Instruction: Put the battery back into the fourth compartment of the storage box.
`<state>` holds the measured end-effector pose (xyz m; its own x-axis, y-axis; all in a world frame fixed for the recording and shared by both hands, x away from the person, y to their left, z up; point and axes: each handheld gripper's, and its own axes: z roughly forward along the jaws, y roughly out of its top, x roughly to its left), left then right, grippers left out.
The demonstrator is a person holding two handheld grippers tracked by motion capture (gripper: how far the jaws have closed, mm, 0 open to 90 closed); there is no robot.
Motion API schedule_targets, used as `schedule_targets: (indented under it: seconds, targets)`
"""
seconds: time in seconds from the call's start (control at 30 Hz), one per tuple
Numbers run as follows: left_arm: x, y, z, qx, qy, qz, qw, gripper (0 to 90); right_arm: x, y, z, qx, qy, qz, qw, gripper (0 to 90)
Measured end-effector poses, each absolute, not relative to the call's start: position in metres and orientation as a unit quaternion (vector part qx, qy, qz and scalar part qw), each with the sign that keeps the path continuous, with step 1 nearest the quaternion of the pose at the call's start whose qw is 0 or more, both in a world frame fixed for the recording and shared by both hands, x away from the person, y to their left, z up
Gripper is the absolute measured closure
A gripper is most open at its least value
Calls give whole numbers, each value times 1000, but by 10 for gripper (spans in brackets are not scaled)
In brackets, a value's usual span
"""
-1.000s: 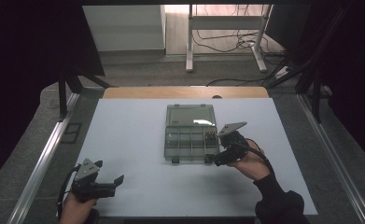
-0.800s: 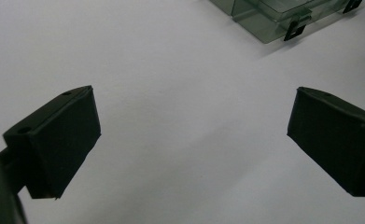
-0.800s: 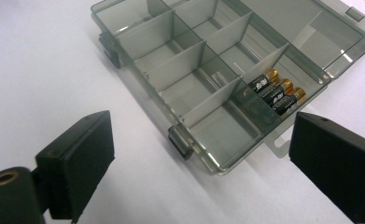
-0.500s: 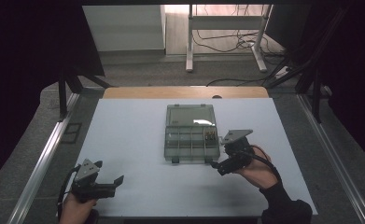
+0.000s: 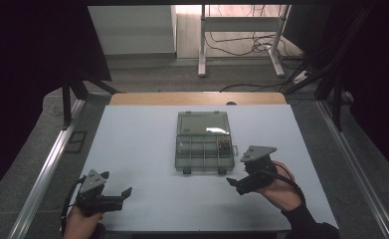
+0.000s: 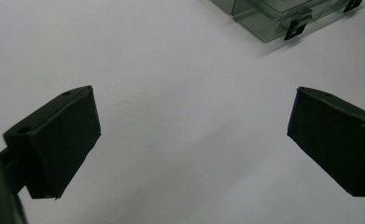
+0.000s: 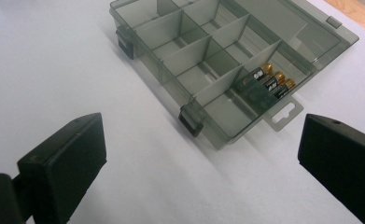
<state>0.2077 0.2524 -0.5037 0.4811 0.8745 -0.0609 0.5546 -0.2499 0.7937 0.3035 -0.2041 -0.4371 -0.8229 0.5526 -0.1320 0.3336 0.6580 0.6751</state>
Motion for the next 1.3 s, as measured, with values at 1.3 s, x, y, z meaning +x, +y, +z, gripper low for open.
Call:
schedule_targets:
  seconds: [1.3]
  targets:
    - [208,252,-504,763,470,201,395,32,268,-253,-445,289,872,342,197,11]
